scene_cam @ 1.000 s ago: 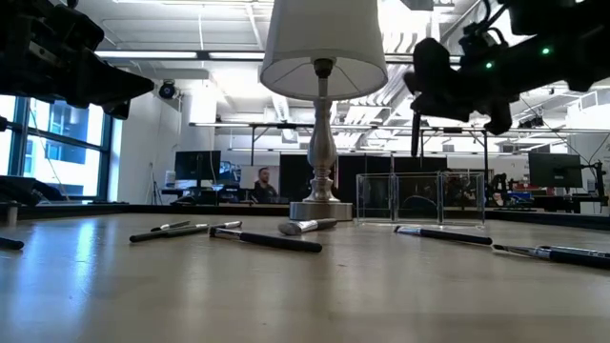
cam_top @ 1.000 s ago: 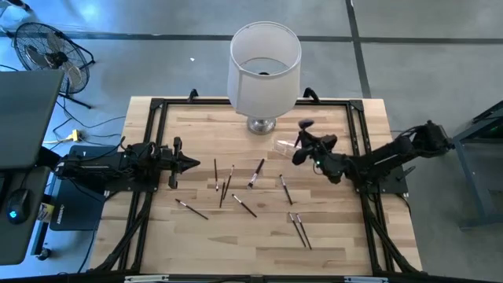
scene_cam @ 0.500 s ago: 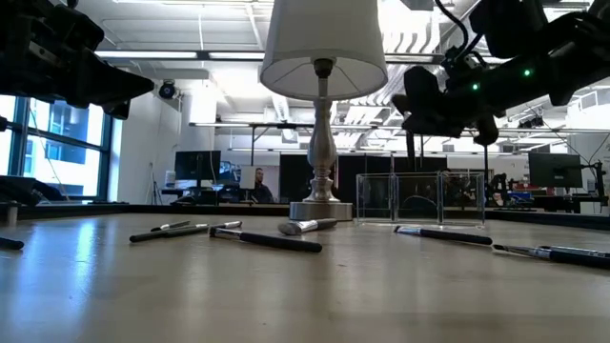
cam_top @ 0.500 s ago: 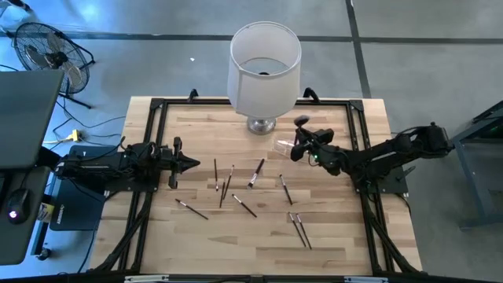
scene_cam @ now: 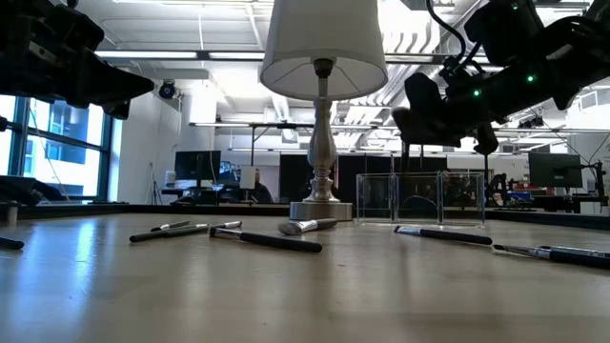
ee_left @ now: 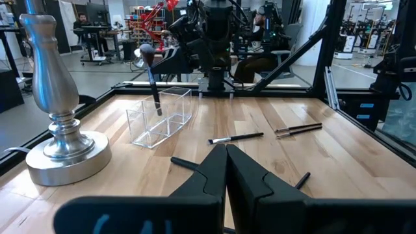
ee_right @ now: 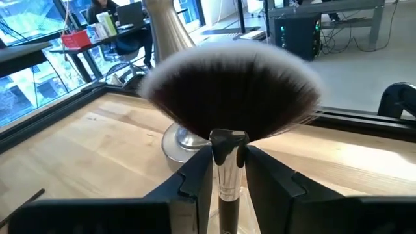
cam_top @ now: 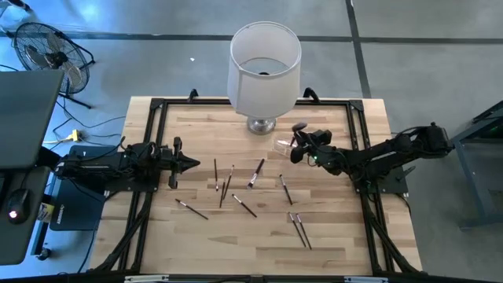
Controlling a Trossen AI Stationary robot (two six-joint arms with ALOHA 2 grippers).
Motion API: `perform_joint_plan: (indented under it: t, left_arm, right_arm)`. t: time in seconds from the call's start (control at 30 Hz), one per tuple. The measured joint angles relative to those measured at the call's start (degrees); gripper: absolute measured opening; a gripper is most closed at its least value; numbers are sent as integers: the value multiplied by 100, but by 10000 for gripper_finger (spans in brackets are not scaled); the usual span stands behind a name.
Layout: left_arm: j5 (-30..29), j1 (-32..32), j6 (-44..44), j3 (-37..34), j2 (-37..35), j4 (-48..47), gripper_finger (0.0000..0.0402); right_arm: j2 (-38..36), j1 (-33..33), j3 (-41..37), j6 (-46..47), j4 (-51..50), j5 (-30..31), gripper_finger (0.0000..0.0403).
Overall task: Put items in baskets/containers
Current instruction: Put the black highlighter brush into the transparent organizer
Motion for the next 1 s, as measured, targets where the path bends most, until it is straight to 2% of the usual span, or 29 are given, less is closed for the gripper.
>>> perform_joint_plan:
  t: [0.3, 0.7, 0.9, 1.0]
  left_arm:
    - [2, 1, 1, 0, 0, -1, 1]
    - [1, 0, 0, -1, 1, 0, 1]
    - [0, 2, 0, 1, 1, -2, 1]
    - [2, 1, 0, 0, -1, 0, 1]
  right_arm:
    - [0, 0, 0, 23, 2, -464, 87]
    - [-51, 2, 0, 256, -84, -468, 77]
    - [-367, 2, 0, 432, -589, -501, 68]
    - [-579, 0, 100, 524, -1222, -529, 67]
